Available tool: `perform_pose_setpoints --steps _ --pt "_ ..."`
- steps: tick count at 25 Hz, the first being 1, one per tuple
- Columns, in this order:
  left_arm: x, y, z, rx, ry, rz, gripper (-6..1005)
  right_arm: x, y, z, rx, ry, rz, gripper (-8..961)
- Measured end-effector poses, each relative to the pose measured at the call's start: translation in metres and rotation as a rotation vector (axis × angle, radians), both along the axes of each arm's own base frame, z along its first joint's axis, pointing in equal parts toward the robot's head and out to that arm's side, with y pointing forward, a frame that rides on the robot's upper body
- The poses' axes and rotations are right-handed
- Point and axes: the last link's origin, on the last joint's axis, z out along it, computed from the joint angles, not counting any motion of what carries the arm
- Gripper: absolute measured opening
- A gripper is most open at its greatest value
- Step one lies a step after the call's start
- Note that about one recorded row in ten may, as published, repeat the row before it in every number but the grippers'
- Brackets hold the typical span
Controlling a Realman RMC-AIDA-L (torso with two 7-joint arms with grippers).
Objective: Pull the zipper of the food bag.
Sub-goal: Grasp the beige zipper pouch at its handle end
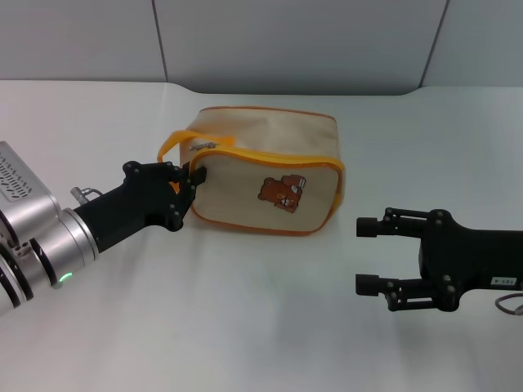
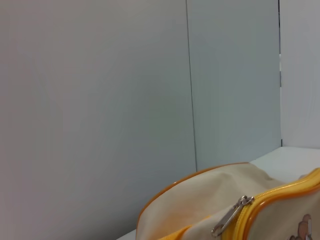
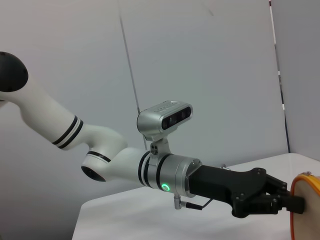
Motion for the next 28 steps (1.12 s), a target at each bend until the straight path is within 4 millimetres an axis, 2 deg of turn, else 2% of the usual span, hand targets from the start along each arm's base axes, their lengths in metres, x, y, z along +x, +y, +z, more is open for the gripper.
perform_pose_setpoints --steps 20,25,28 --pt "-0.007 -0.005 0.01 0.037 -0.007 -0.007 77 0.002 0.006 0.012 0.075 0.045 -0.034 788" --pt "-0.012 -0.011 0.02 0.067 -0.027 -0.015 76 0.006 0.009 0.025 0.19 0.103 -0.069 788" --pt "-0.011 -0.015 0.029 0.089 -0.039 -0.051 76 0.008 0.01 0.035 0.352 0.174 -0.097 789"
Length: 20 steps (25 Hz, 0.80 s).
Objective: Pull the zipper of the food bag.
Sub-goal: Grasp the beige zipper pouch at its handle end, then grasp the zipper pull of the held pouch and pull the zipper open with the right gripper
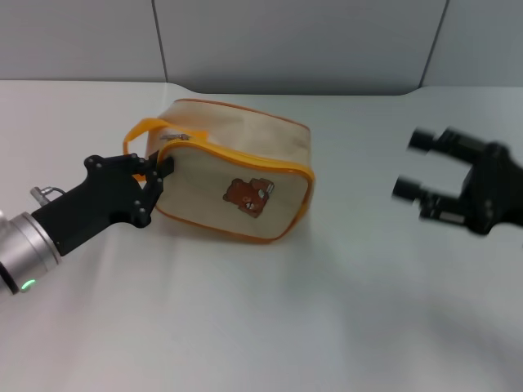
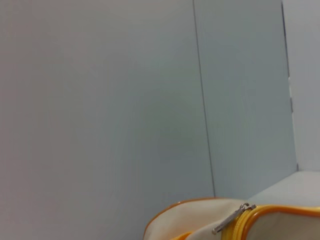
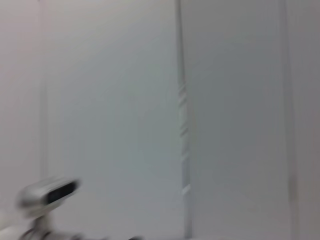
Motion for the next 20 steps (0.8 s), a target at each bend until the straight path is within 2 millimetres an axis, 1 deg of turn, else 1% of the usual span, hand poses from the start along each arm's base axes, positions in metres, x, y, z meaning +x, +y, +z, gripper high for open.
perform_pose_setpoints --steps 1,3,5,7,8,9,10,11,12,13,14,15,16,17,18,19,20 --pt "0.0 0.0 0.0 0.0 0.0 0.0 76 0.0 0.0 0.0 0.0 0.0 0.0 789" --pt "0.004 -0.001 0.006 0.01 -0.007 -0.039 75 0.001 0.002 0.004 0.126 0.049 -0.025 789" --pt "0.005 -0.001 0.008 0.015 -0.006 -0.053 75 0.0 0.002 0.004 0.158 0.057 -0.028 789" --pt "0.009 0.0 0.016 0.029 0.001 -0.095 75 -0.001 0.002 0.001 0.23 0.063 -0.026 789" --pt "0.014 -0.001 0.025 0.044 0.007 -0.151 74 -0.001 0.001 -0.003 0.292 0.056 -0.018 789" --pt "0.014 -0.001 0.025 0.044 0.007 -0.151 74 -0.001 0.001 -0.003 0.292 0.056 -0.018 789" --pt "0.02 0.0 0.035 0.061 0.017 -0.213 74 -0.001 0.0 -0.005 0.316 0.051 -0.013 789" --pt "0.02 0.0 0.035 0.061 0.017 -0.213 74 0.0 0.0 -0.007 0.336 0.046 -0.009 789" --pt "0.024 0.0 0.04 0.07 0.027 -0.247 74 -0.001 0.0 -0.012 0.355 0.042 -0.003 789" --pt "0.031 0.002 0.048 0.078 0.052 -0.306 74 -0.003 0.001 -0.02 0.38 0.034 0.01 789" --pt "0.031 0.002 0.048 0.078 0.052 -0.306 73 -0.003 0.001 -0.02 0.38 0.034 0.01 789" --pt "0.034 0.004 0.05 0.078 0.065 -0.324 73 -0.007 0.002 -0.031 0.415 0.011 0.034 789" --pt "0.036 0.005 0.05 0.073 0.078 -0.339 73 -0.008 0.001 -0.036 0.438 -0.005 0.048 789" --pt "0.039 0.007 0.049 0.068 0.091 -0.353 73 -0.008 0.001 -0.036 0.438 -0.005 0.048 789" --pt "0.043 0.01 0.047 0.058 0.107 -0.367 73 -0.011 0.0 -0.047 0.481 -0.036 0.074 789" --pt "0.043 0.01 0.047 0.058 0.107 -0.367 73 -0.011 0.0 -0.047 0.481 -0.036 0.074 789" --pt "0.044 0.01 0.046 0.054 0.112 -0.372 73 -0.012 -0.001 -0.052 0.503 -0.053 0.087 789"
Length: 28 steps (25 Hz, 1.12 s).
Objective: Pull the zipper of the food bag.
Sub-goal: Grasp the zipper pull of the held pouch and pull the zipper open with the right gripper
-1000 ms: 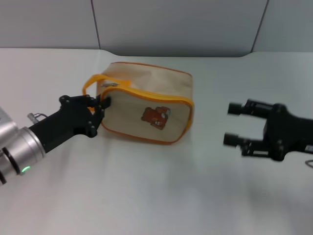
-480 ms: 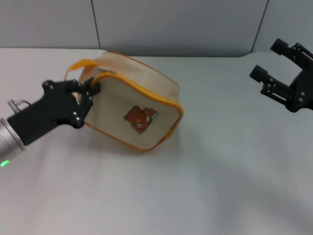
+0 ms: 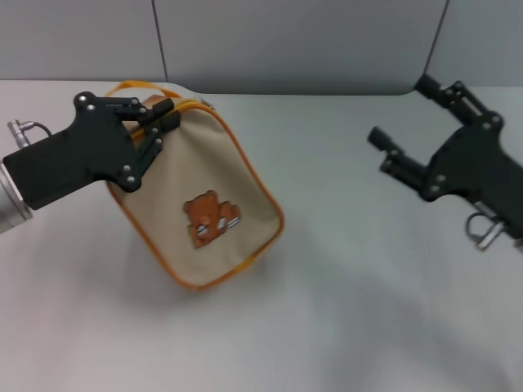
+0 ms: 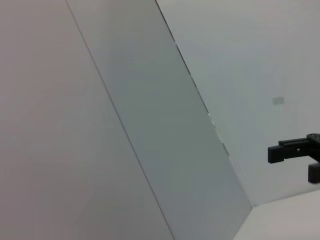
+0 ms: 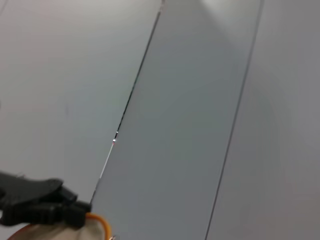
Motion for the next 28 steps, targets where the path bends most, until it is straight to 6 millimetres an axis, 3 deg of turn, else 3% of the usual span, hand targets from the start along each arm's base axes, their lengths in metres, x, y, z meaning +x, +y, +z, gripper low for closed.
perform_pose_setpoints --steps 8,18,28 --pt "0.003 0.004 -0.005 -0.011 0.019 0.0 72 -0.014 0.002 -0.027 0.259 -0.157 0.021 789" --pt "0.005 0.004 -0.009 -0.012 0.022 -0.008 70 -0.037 0.029 -0.051 0.196 -0.28 0.061 788" --pt "0.006 0.004 -0.014 -0.02 0.013 -0.01 69 -0.061 0.035 -0.085 0.115 -0.416 0.14 789"
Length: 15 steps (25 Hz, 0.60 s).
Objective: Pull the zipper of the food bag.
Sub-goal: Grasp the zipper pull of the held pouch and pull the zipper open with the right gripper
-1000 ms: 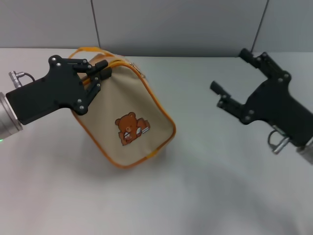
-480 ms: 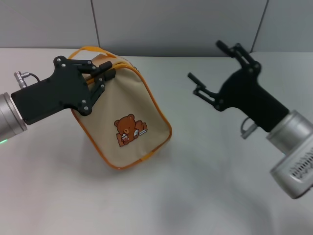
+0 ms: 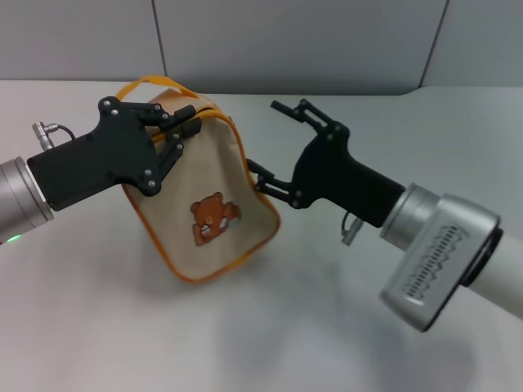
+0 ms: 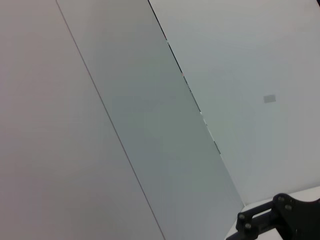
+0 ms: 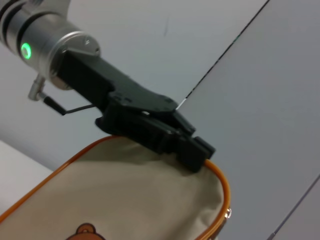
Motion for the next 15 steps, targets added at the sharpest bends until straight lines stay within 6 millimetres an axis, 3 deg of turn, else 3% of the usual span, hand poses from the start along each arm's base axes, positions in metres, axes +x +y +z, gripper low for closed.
perform_pose_setpoints --steps 15 --pt "0.001 -0.001 -0.002 -0.007 -0.007 -0.001 67 -0.016 0.011 -0.006 0.024 0.006 -0.015 788"
